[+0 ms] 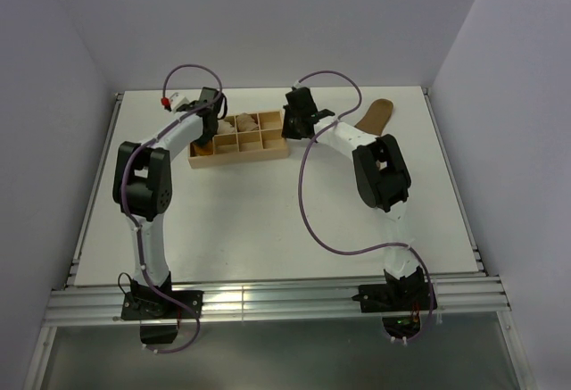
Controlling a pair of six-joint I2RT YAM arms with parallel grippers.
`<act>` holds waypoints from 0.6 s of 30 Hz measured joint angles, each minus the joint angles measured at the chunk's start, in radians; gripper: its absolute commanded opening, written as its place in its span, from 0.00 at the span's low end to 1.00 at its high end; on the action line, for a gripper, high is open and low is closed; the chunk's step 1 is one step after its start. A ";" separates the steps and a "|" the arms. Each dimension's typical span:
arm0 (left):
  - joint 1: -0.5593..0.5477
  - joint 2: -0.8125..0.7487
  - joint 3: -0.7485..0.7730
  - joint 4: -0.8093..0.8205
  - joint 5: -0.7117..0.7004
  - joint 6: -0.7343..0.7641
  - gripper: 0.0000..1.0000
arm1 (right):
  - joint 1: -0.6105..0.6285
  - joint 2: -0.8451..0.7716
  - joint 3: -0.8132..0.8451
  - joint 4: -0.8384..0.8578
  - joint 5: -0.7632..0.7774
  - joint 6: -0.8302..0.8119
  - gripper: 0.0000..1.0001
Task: Roll the socks
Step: Place the sock in the storage box.
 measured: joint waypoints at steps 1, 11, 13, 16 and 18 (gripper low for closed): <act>0.001 0.000 0.000 0.000 0.002 0.000 0.00 | 0.000 0.002 0.002 0.001 0.002 0.000 0.00; 0.006 -0.021 -0.030 -0.044 0.010 -0.093 0.00 | 0.000 0.032 0.028 0.046 0.022 0.000 0.00; 0.008 -0.006 0.000 -0.079 0.018 -0.098 0.00 | 0.001 0.034 0.029 0.048 0.023 0.001 0.00; 0.010 0.021 0.043 -0.123 0.031 -0.096 0.00 | 0.001 0.034 0.030 0.049 0.025 0.000 0.00; 0.012 0.023 0.045 -0.127 0.040 -0.095 0.00 | 0.002 0.034 0.031 0.048 0.027 0.000 0.00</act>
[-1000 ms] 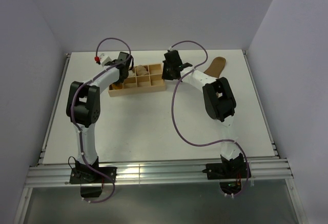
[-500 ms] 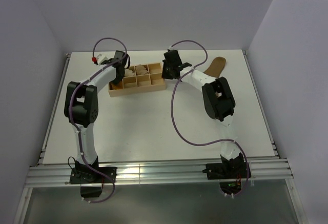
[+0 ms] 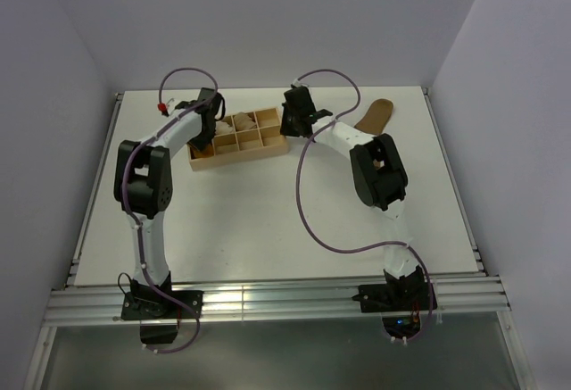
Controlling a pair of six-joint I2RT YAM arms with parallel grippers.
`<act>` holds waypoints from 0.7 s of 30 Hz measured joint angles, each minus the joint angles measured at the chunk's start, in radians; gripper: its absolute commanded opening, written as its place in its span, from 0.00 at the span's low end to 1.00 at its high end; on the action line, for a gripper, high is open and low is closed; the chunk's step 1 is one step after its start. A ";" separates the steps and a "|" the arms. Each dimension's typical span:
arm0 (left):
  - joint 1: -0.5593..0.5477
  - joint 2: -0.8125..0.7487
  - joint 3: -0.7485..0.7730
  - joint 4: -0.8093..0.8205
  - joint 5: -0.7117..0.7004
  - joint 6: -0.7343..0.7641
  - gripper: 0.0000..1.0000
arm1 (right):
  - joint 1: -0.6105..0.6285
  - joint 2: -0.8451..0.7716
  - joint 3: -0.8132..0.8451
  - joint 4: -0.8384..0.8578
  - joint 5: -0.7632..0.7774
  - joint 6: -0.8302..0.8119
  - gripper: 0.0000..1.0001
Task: Roll the socks
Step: Place the sock in the storage box.
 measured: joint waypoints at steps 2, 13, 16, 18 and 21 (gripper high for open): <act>0.003 0.000 -0.001 0.000 0.010 0.002 0.00 | 0.001 0.002 0.002 -0.001 0.002 0.000 0.00; 0.022 0.055 0.019 -0.013 0.091 0.078 0.00 | 0.002 0.013 0.018 0.002 0.014 -0.001 0.00; 0.036 0.077 0.023 -0.015 0.127 0.106 0.00 | 0.002 0.013 0.018 0.003 0.017 -0.002 0.00; 0.038 0.077 0.024 -0.013 0.135 0.122 0.00 | 0.002 0.013 0.018 0.004 0.017 -0.002 0.00; 0.042 0.073 0.020 -0.006 0.147 0.139 0.04 | 0.002 0.013 0.018 0.005 0.017 -0.003 0.00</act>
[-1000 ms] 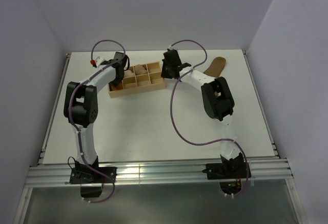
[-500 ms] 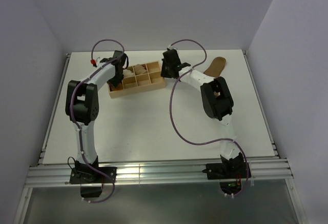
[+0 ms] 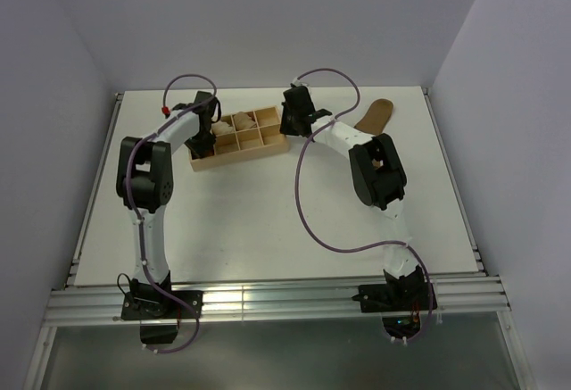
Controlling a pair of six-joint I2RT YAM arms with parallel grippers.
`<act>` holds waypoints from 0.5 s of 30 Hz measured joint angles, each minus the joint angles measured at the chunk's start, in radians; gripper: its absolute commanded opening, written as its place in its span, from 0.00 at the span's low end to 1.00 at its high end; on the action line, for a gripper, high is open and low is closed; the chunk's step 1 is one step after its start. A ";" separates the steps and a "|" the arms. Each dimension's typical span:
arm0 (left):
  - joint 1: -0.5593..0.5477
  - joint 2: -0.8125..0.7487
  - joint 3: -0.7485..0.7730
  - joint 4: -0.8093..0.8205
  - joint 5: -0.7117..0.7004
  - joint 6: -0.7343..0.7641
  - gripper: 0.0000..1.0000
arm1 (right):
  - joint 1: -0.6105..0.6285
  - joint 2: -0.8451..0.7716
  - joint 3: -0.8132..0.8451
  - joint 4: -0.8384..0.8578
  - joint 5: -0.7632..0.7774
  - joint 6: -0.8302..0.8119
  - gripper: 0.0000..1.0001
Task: Roll the socks
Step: Place the sock in the storage box.
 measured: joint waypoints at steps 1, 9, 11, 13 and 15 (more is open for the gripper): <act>0.001 -0.004 -0.005 0.005 0.003 0.003 0.06 | 0.000 0.000 0.000 0.000 0.000 0.000 0.00; 0.003 -0.024 -0.024 0.020 0.009 0.021 0.33 | 0.000 0.000 0.000 0.003 -0.001 -0.005 0.00; 0.003 -0.026 -0.023 0.013 0.009 0.023 0.41 | 0.001 0.000 0.000 0.004 -0.001 -0.006 0.00; 0.003 -0.026 -0.017 -0.003 0.008 0.029 0.44 | 0.002 0.000 0.000 0.004 0.000 -0.007 0.00; 0.002 -0.026 -0.005 -0.024 0.008 0.039 0.55 | 0.003 0.000 0.000 0.005 0.001 -0.010 0.00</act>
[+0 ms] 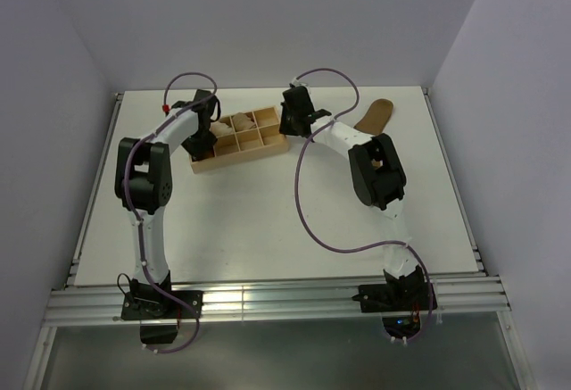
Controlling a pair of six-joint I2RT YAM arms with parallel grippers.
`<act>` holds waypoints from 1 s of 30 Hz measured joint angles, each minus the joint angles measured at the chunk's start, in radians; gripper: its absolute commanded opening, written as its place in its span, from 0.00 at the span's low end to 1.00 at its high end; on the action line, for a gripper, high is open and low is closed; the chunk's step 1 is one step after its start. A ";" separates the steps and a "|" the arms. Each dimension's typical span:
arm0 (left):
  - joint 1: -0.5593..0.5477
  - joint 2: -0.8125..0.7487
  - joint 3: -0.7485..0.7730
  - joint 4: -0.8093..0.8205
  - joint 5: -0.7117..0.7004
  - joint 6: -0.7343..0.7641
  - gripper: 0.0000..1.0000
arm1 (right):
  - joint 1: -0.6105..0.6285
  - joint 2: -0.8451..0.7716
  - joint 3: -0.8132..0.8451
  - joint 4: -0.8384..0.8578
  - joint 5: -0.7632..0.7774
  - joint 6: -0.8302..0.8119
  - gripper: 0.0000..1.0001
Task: Roll the socks
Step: Place the sock in the storage box.
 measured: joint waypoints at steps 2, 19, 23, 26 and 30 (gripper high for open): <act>-0.003 -0.006 0.022 -0.032 0.002 0.013 0.59 | 0.001 0.000 0.000 0.001 0.002 -0.001 0.00; -0.055 -0.079 0.098 -0.133 -0.055 0.032 0.54 | 0.014 0.006 0.005 0.011 0.001 -0.006 0.00; -0.052 -0.138 0.061 -0.090 -0.054 0.044 0.48 | 0.019 0.008 0.005 0.016 0.002 -0.006 0.00; -0.036 -0.145 0.042 -0.053 -0.053 0.057 0.49 | 0.020 0.008 0.005 0.017 0.001 -0.006 0.00; -0.018 -0.159 -0.022 -0.005 -0.053 0.069 0.56 | 0.020 0.008 0.005 0.017 0.001 -0.006 0.00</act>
